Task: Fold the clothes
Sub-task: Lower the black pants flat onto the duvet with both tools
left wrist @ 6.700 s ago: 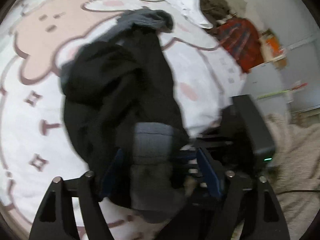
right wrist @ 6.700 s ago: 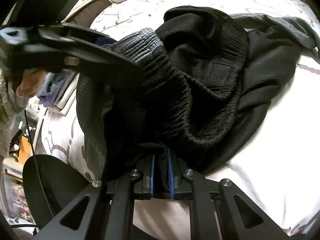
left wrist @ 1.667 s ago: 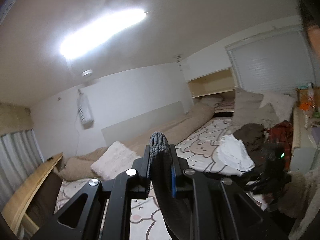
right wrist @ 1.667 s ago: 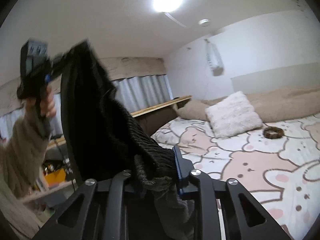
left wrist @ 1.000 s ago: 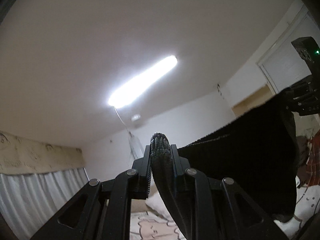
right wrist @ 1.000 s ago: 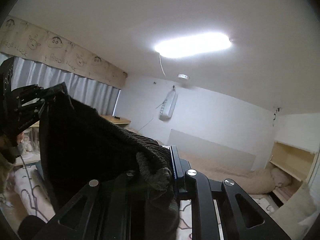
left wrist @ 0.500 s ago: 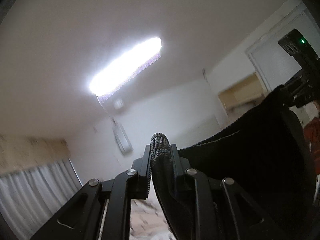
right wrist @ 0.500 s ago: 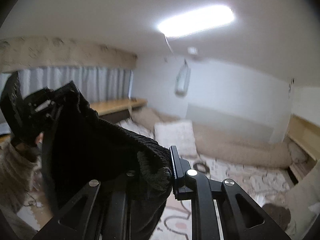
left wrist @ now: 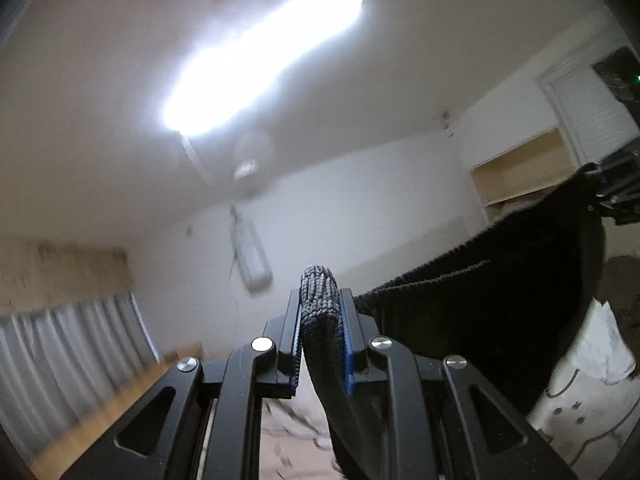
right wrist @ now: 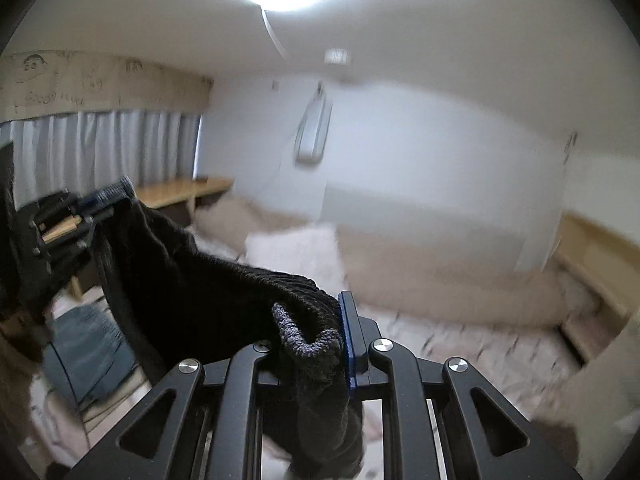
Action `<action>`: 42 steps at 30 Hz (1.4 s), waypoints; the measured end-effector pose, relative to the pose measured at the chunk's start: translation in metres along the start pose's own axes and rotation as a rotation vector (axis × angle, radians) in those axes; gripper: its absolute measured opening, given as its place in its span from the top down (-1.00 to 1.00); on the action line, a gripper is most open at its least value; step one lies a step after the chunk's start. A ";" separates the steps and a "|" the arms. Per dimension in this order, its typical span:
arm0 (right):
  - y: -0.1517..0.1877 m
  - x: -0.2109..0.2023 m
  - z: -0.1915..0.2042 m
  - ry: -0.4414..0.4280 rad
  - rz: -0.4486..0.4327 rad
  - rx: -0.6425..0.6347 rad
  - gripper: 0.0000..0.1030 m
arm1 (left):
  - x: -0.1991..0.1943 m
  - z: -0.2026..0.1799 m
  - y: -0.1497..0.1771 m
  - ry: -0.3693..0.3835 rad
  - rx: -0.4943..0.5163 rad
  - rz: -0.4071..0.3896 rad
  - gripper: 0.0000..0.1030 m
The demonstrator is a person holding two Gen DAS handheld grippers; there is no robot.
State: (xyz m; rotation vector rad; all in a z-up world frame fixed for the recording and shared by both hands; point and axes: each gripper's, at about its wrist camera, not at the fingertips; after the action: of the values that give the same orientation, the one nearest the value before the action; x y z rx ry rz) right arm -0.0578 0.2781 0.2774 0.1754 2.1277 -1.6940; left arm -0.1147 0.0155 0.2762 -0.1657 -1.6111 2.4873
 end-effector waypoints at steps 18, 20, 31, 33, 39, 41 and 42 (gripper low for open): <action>0.418 0.125 0.122 -0.307 0.774 -0.516 0.69 | -0.086 -0.234 0.386 0.683 0.740 0.559 0.69; 0.433 0.126 0.127 -0.326 0.798 -0.542 0.69 | -0.086 -0.235 0.387 0.697 0.775 0.542 0.70; 0.413 0.075 0.128 -0.389 0.780 -0.706 0.68 | -0.128 -0.198 0.355 0.800 0.840 0.495 0.70; 0.426 0.077 0.125 -0.386 0.811 -0.728 0.68 | -0.130 -0.201 0.365 0.817 0.860 0.521 0.70; 0.448 0.083 0.121 -0.357 0.848 -0.655 0.69 | -0.144 -0.215 0.391 0.764 0.871 0.515 0.70; 0.446 0.086 0.116 -0.356 0.847 -0.595 0.69 | -0.148 -0.217 0.392 0.716 0.889 0.463 0.48; 0.447 0.087 0.116 -0.355 0.846 -0.585 0.69 | -0.150 -0.218 0.394 0.704 0.901 0.446 0.07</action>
State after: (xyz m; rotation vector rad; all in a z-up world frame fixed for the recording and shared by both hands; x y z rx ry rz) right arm 0.0459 0.2667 -0.1805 0.4728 1.7915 -0.5523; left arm 0.0396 0.0214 -0.1727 -1.1773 -0.1451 2.6956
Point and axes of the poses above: each gripper's, at about its wrist camera, not at the fingertips, and x roughly the way its jaws point, z to its left, y to its underside, and after that the axes turned 5 degrees about z, right-handed
